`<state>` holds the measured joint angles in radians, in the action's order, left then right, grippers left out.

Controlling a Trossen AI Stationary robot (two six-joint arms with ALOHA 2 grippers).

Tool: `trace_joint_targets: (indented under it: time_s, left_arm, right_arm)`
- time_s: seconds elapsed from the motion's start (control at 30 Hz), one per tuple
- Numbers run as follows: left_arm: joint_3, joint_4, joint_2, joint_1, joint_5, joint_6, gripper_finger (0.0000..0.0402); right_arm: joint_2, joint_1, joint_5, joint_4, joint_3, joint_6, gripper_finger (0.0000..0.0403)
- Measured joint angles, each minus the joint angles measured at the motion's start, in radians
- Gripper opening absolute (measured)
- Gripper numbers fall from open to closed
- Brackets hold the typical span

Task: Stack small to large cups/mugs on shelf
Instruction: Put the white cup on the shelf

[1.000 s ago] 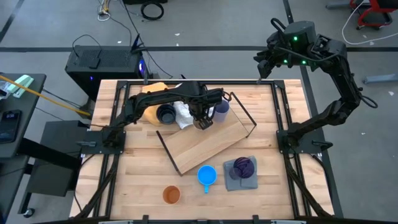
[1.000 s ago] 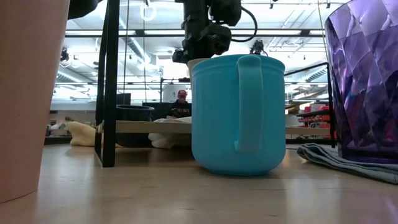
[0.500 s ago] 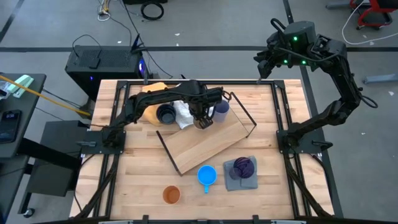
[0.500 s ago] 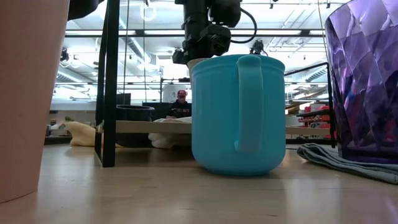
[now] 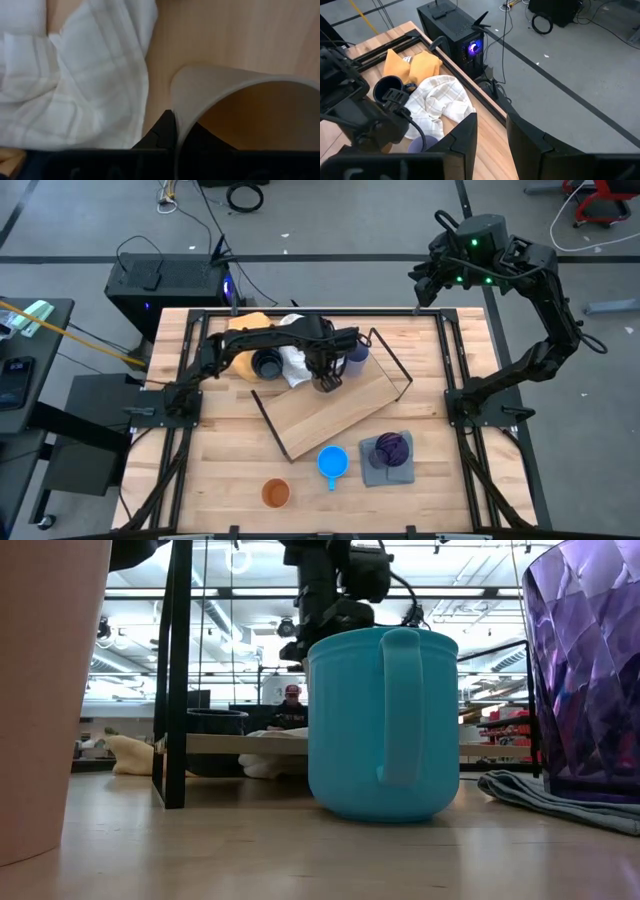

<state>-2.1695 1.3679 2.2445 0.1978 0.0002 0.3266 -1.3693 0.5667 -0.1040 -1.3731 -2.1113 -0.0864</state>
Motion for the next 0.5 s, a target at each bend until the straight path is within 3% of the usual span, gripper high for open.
trace_joint_targets:
  time_s: [0.5]
  left_arm:
    - [-0.004, 0.024, 0.001, 0.013, -0.002, -0.036, 0.0007]
  right_arm:
    - [0.0, 0.0, 0.0, 0.0, 0.0, 0.0, 0.0112]
